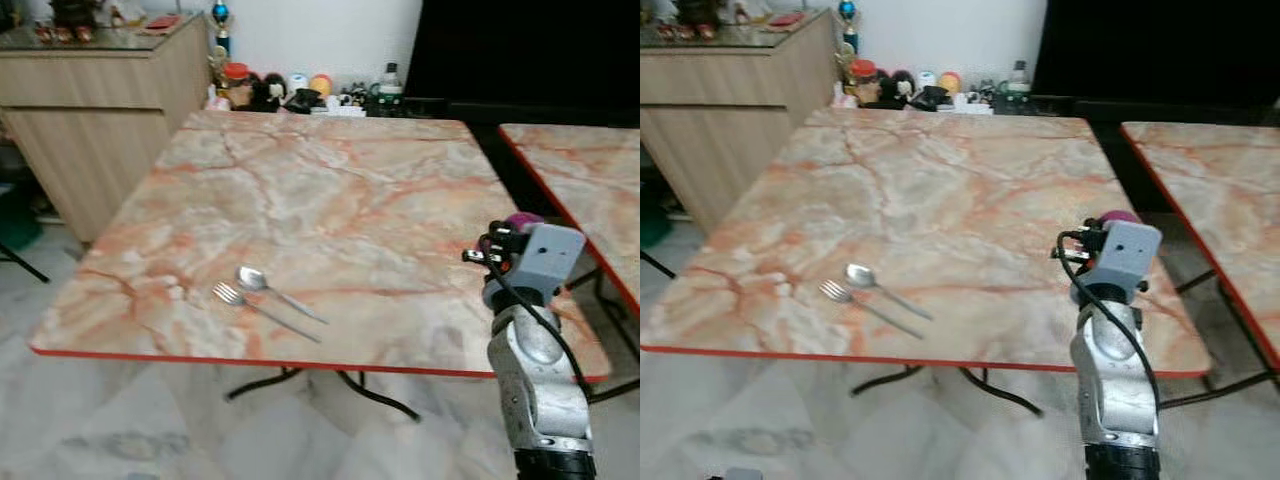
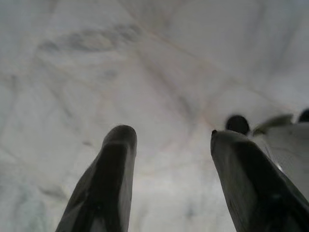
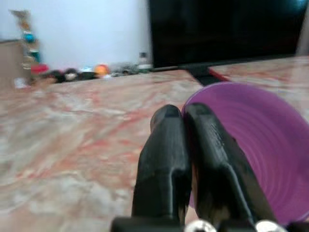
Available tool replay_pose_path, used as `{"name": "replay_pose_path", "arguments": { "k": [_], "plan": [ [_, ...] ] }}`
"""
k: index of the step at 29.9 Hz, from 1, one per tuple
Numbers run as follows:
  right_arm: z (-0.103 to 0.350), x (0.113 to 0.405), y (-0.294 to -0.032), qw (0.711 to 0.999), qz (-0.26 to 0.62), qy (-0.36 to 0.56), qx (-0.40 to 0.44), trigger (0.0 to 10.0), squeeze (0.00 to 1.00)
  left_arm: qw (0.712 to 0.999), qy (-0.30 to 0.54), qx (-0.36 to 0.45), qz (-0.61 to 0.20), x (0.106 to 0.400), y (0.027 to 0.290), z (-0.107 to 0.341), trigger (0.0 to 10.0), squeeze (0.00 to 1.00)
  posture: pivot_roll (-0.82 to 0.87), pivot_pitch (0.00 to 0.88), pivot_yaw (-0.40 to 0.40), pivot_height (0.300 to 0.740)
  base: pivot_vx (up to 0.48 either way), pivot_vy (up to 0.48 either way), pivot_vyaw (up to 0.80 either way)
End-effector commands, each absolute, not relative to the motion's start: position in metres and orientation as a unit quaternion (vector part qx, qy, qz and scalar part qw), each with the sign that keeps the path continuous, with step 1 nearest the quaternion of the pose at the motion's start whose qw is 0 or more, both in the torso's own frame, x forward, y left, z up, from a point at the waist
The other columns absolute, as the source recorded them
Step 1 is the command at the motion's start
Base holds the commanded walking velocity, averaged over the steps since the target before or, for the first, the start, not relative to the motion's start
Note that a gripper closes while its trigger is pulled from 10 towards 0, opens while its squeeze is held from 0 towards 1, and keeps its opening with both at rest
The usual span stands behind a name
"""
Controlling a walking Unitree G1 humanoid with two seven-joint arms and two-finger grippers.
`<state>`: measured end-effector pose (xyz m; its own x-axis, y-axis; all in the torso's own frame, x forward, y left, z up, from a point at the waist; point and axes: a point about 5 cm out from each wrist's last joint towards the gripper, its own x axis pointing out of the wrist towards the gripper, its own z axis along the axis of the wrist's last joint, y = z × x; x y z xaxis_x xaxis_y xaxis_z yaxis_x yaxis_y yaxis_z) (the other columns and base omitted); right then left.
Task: Setting the table
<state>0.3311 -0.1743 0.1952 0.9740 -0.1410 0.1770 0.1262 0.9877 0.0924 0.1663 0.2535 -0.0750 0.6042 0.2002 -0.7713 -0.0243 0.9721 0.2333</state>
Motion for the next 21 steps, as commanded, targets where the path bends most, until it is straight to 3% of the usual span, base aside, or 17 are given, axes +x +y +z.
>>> {"name": "replay_pose_path", "arguments": {
  "k": [1,21],
  "plan": [
    [0.2003,0.3309,-0.1759,0.992,-0.07,-0.099,0.035,10.0,0.0,0.885,0.449,0.109,0.058,0.1612,0.2549,-0.077,10.0,0.0,0.0,0.139,0.003,0.74,0.0,-0.465,0.0],
    [0.2025,0.3295,-0.1819,0.992,-0.077,-0.096,0.024,10.0,0.0,0.884,0.453,0.109,0.048,0.1586,0.25,-0.0795,10.0,0.0,-0.01,0.154,-0.001,0.74,0.0,-0.465,0.0]
  ]
}}
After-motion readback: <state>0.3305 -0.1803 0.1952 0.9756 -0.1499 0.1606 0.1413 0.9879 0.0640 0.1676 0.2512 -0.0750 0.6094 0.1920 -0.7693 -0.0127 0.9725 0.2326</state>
